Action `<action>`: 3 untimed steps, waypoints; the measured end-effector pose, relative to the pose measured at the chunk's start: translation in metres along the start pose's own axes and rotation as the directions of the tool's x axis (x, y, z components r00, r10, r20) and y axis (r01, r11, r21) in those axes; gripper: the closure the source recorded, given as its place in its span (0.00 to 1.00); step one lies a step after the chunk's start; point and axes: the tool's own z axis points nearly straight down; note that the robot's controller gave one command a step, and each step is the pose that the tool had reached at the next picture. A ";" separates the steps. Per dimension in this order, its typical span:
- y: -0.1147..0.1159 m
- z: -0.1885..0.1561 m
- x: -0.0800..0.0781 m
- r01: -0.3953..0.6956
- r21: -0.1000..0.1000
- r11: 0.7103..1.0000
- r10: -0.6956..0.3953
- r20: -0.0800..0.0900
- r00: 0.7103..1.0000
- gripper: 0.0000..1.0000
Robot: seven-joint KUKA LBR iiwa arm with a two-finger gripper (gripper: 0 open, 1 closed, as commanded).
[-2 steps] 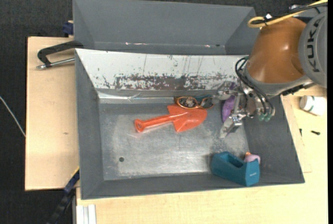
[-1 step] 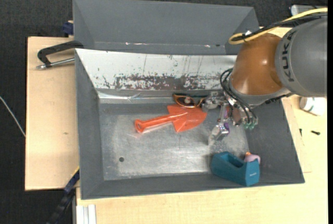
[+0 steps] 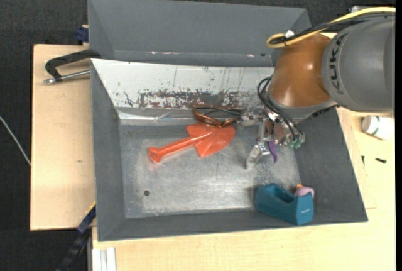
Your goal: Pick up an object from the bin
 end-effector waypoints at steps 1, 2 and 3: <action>0.024 -0.005 0.001 -0.083 -0.002 0.997 0.083 0.017 0.996 0.00; 0.029 -0.005 0.002 -0.147 -0.002 0.989 0.147 0.017 0.989 0.00; 0.029 -0.003 -0.002 -0.174 -0.004 0.985 0.174 0.017 0.985 0.00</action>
Offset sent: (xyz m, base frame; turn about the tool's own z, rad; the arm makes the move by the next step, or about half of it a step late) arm -0.0208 0.0562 -0.0030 0.0710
